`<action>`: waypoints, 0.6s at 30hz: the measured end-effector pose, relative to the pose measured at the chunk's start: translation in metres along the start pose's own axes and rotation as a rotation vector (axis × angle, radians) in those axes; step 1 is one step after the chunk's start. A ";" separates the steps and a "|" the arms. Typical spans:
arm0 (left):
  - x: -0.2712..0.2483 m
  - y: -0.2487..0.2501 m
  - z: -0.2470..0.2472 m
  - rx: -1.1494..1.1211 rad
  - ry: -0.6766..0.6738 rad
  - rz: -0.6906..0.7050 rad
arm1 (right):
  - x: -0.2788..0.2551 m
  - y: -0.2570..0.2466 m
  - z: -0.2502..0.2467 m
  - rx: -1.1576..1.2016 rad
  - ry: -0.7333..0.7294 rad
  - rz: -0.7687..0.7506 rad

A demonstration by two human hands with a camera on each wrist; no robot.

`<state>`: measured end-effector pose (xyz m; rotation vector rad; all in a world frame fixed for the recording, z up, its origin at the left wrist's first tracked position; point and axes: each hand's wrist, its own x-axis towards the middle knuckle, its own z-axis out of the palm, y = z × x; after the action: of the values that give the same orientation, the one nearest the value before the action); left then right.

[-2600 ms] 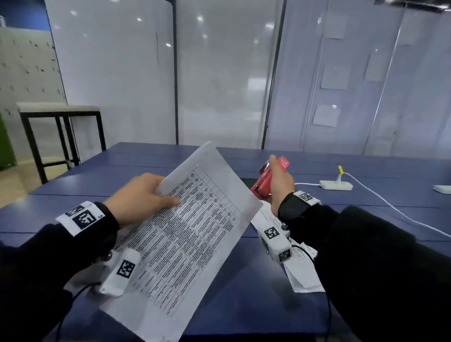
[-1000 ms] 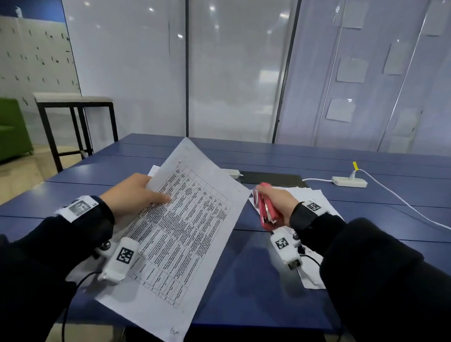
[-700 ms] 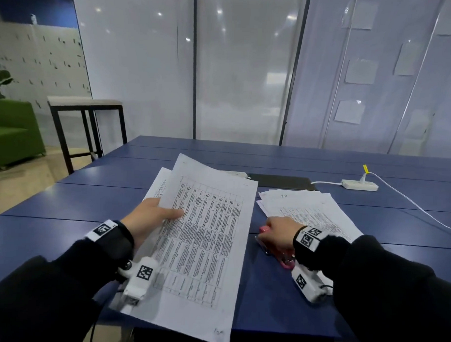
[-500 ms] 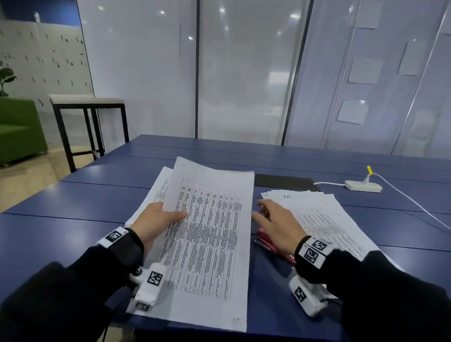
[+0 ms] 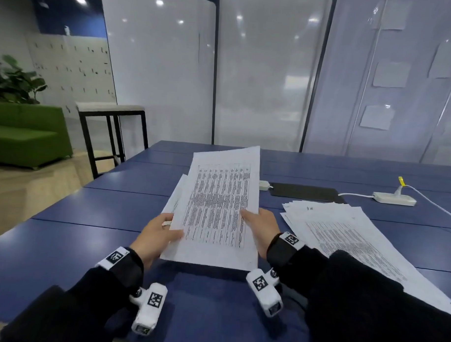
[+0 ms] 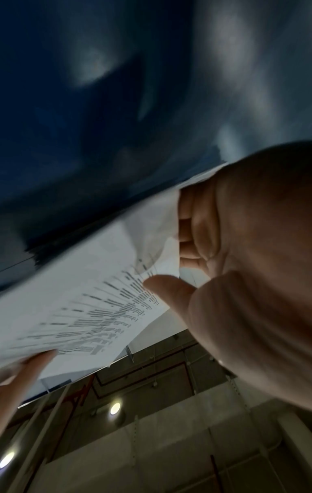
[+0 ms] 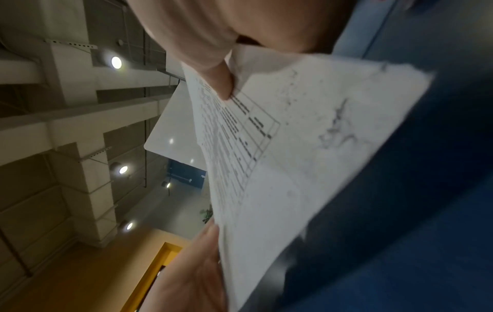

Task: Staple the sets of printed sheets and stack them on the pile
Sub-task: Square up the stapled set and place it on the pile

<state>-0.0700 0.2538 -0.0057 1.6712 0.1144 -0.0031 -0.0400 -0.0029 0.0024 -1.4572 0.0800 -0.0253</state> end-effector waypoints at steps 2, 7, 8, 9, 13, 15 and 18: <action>0.016 0.002 -0.007 0.093 0.078 0.073 | 0.019 -0.011 0.012 -0.089 -0.007 -0.014; 0.079 0.014 -0.032 0.346 0.164 0.112 | 0.063 -0.002 0.036 -0.444 -0.072 0.029; 0.091 0.011 -0.037 0.395 0.158 0.093 | 0.068 0.004 0.037 -0.508 -0.070 0.040; 0.103 0.007 -0.040 0.441 0.153 0.077 | 0.071 0.010 0.038 -0.561 -0.070 0.045; 0.129 -0.018 -0.048 0.696 0.124 0.024 | 0.068 0.021 0.038 -0.695 -0.050 0.030; 0.133 -0.022 -0.048 0.714 0.126 0.013 | 0.069 0.027 0.037 -0.699 -0.032 0.023; 0.136 -0.023 -0.048 0.735 0.140 -0.023 | 0.068 0.030 0.033 -0.656 -0.035 0.013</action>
<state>0.0605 0.3134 -0.0327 2.4039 0.2607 0.0609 0.0287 0.0291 -0.0259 -2.1120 0.0719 0.0409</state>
